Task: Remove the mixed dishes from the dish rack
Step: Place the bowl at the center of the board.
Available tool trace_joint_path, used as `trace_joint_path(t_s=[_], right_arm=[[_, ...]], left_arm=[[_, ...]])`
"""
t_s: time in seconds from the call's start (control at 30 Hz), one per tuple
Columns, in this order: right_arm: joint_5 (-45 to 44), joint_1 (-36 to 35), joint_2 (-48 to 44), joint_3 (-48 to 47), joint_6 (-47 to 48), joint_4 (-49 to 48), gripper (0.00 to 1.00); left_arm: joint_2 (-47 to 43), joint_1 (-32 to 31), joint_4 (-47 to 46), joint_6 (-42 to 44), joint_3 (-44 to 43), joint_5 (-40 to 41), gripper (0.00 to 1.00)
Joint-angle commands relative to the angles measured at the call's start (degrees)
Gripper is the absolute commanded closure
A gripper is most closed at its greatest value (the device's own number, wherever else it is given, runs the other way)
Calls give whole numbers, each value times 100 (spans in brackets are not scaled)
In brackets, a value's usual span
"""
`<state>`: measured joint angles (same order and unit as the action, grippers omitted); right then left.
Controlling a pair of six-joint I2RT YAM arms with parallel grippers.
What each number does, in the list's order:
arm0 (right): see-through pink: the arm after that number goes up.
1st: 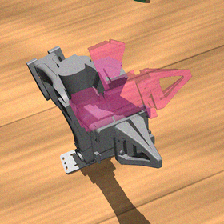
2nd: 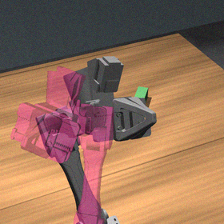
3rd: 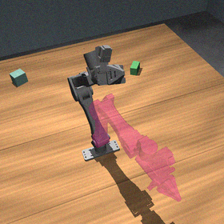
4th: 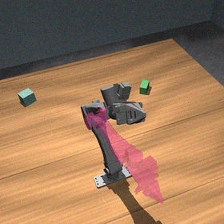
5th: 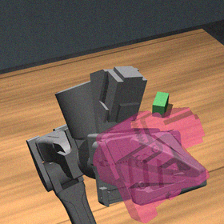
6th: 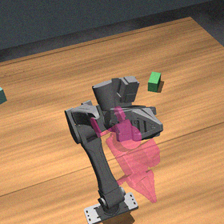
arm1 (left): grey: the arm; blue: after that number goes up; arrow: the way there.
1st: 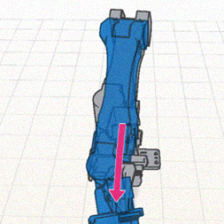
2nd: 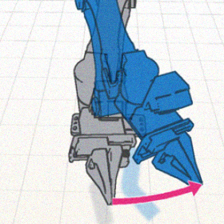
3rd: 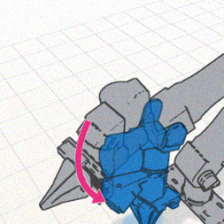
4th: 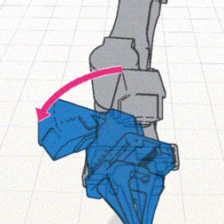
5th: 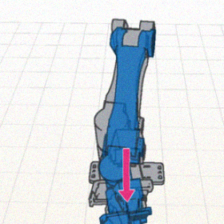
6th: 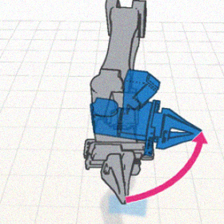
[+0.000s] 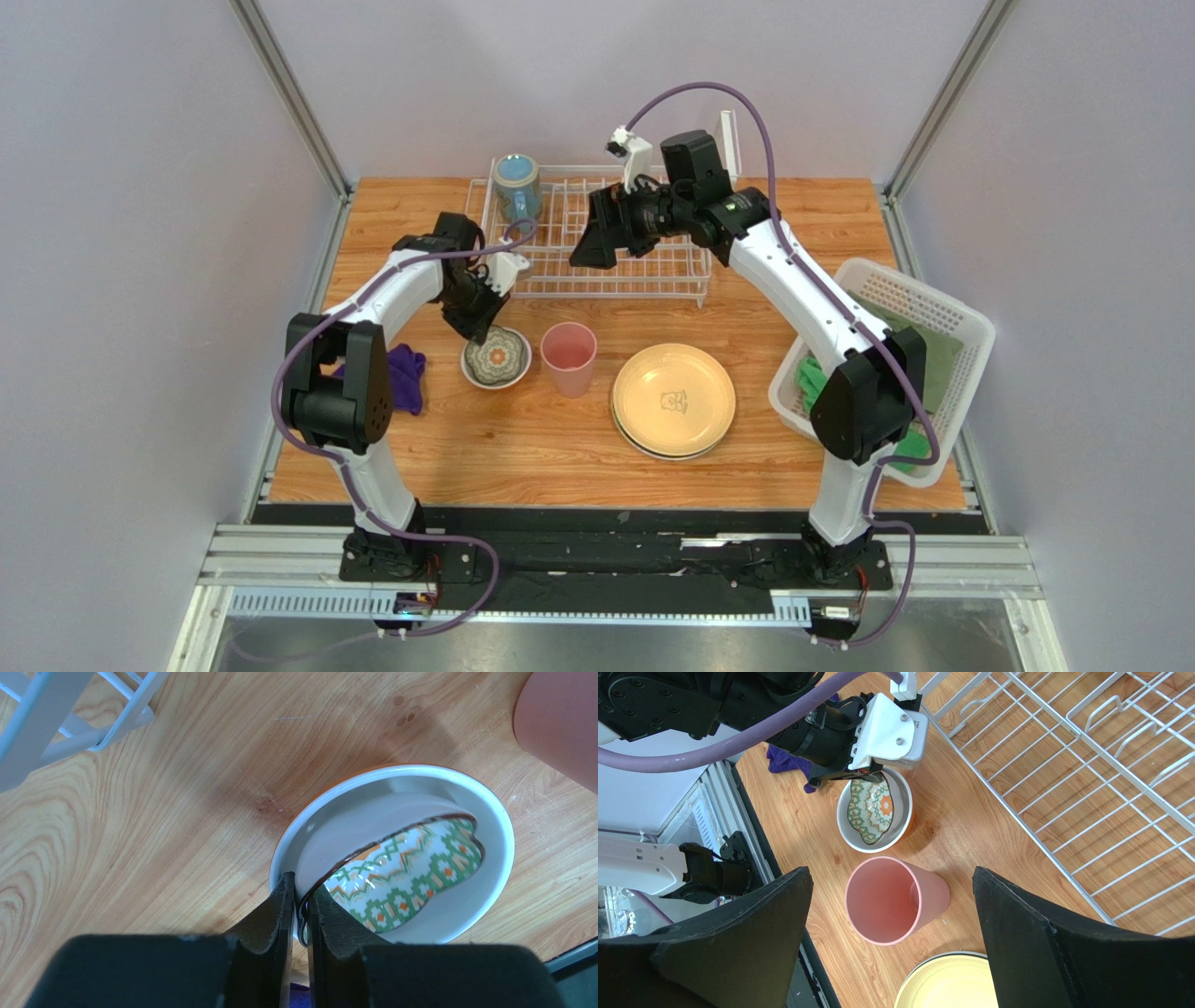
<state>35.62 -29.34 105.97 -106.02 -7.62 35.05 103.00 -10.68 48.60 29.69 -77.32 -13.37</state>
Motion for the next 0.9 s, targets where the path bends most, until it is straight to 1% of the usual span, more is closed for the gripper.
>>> trace_joint_path(t_s=[0.0,0.5,0.77,0.87], right_arm=[[103,34,-235,20,76,-235,11],[165,69,-244,81,50,-244,11],[235,78,-244,178,41,-297,11],[253,78,-261,213,50,-305,11]], left_arm=[[-70,4,62,-104,-187,18,81],[-70,-136,97,-104,-266,264,77],[-87,-303,80,-104,-284,519,72],[-131,-312,36,-122,-257,554,68]])
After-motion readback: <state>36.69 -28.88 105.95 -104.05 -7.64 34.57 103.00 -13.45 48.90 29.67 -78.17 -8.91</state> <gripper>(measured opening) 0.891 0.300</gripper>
